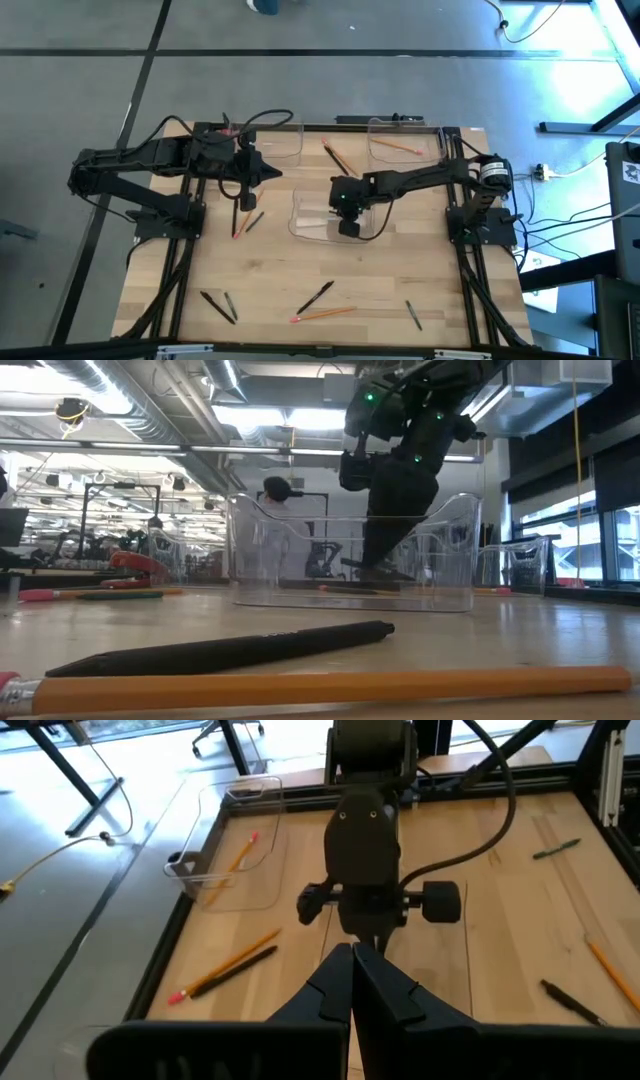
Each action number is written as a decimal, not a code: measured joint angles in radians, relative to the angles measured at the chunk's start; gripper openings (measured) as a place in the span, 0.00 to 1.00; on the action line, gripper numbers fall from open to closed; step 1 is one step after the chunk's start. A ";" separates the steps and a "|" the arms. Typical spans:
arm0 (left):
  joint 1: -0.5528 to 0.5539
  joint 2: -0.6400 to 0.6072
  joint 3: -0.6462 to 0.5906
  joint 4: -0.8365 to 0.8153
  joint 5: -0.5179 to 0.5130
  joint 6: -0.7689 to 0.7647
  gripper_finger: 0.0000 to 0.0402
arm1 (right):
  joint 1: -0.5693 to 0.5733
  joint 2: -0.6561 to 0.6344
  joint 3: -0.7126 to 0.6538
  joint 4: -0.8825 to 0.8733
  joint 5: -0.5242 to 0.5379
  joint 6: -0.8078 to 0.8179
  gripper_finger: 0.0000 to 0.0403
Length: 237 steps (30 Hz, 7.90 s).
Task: Sort crayons/erasers/pens/pencils in bins
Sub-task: Put the green crayon into the middle transparent bin, then put the black pen into the top left transparent bin
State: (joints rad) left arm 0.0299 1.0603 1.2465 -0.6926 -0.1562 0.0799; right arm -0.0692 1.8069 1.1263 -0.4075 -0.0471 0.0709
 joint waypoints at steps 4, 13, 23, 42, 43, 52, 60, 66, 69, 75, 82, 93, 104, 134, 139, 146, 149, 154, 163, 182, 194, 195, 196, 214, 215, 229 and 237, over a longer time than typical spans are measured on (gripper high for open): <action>0.000 0.000 0.000 0.000 0.000 0.000 0.00 | 0.000 0.000 0.000 0.000 0.000 0.003 0.08; 0.000 0.000 0.000 0.000 0.000 0.000 0.00 | 0.000 0.000 0.000 0.000 0.001 0.026 0.18; 0.000 0.000 0.000 -0.023 -0.035 -0.046 0.00 | 0.000 -0.001 0.031 -0.010 0.001 -0.041 0.28; -0.033 0.000 0.000 -0.477 -0.175 -0.773 0.00 | -0.025 -0.004 0.515 -0.335 0.006 -0.181 0.28; -0.036 0.000 0.000 -0.483 -0.174 -0.795 0.00 | -0.032 -0.004 0.535 -0.355 0.016 -0.181 0.28; -0.040 0.000 0.000 -0.516 -0.138 -0.916 0.06 | -0.085 -0.005 0.628 -0.500 0.056 -0.212 0.28; -0.040 0.040 0.000 -0.662 -0.104 -1.180 0.22 | -0.109 -0.005 0.635 -0.511 0.055 -0.215 0.28; -0.039 0.119 0.000 -0.680 -0.092 -1.382 0.23 | -0.121 -0.020 0.635 -0.516 0.029 -0.237 0.28; -0.028 0.168 -0.005 -0.687 -0.041 -1.412 0.22 | -0.124 -0.054 0.635 -0.524 0.019 -0.256 0.28; 0.024 0.208 -0.125 -0.683 0.029 -1.482 0.22 | -0.124 -0.145 0.635 -0.535 0.004 -0.290 0.28; 0.118 0.208 -0.314 -0.582 0.074 -1.515 0.22 | -0.124 -0.218 0.635 -0.538 -0.063 -0.290 0.28; 0.201 0.208 -0.530 -0.341 0.091 -1.515 0.22 | -0.124 -0.246 0.634 -0.542 -0.062 -0.297 0.28; 0.249 0.208 -0.641 -0.213 0.053 -1.508 0.22 | -0.124 -0.246 0.634 -0.543 -0.062 -0.297 0.28; 0.249 0.307 -0.670 -0.107 -0.043 -1.483 0.22 | -0.124 -0.246 0.634 -0.543 -0.061 -0.289 0.28; 0.249 0.312 -0.670 -0.107 -0.039 -1.483 0.22 | -0.124 -0.246 0.634 -0.543 -0.061 -0.289 0.28; 0.249 0.312 -0.671 -0.106 -0.028 -1.475 0.19 | -0.124 -0.246 0.634 -0.543 -0.061 -0.289 0.28; 0.249 0.313 -0.671 -0.104 -0.024 -1.458 0.14 | -0.124 -0.246 0.634 -0.543 -0.061 -0.289 0.28; 0.249 0.313 -0.671 -0.106 -0.017 -1.431 0.06 | -0.124 -0.246 0.634 -0.543 -0.061 -0.289 0.28; 0.249 0.313 -0.671 -0.108 -0.014 -1.428 0.04 | -0.124 -0.246 0.634 -0.543 -0.061 -0.289 0.28; 0.249 0.176 -0.678 -0.103 0.005 -1.404 0.04 | -0.124 -0.246 0.634 -0.543 -0.061 -0.284 0.28; 0.249 -0.051 -0.676 -0.069 -0.002 -1.309 0.04 | -0.124 -0.246 0.634 -0.544 -0.060 -0.284 0.28; 0.249 -0.073 -0.675 -0.054 -0.002 -1.299 0.04 | -0.124 -0.246 0.634 -0.544 -0.060 -0.284 0.28; 0.249 -0.091 -0.675 -0.033 -0.003 -1.285 0.04 | -0.124 -0.246 0.634 -0.544 -0.060 -0.284 0.28; 0.327 -0.223 -0.673 0.514 -0.063 -0.762 0.04 | -0.124 -0.246 0.634 -0.541 -0.060 -0.285 0.28; 0.344 -0.223 -0.673 0.539 -0.063 -0.720 0.04 | -0.124 -0.246 0.634 -0.541 -0.060 -0.285 0.28; 0.655 -0.129 -0.497 0.551 -0.004 -0.105 0.04 | -0.124 -0.246 0.634 -0.530 -0.059 -0.285 0.28; 0.752 0.055 -0.490 0.544 0.067 0.094 0.04 | -0.124 -0.246 0.634 -0.531 -0.059 -0.285 0.28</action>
State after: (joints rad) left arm 0.7815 1.1150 0.7567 -0.1486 -0.0889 0.1735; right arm -0.1934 1.5608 1.7599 -0.9384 -0.1063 -0.2138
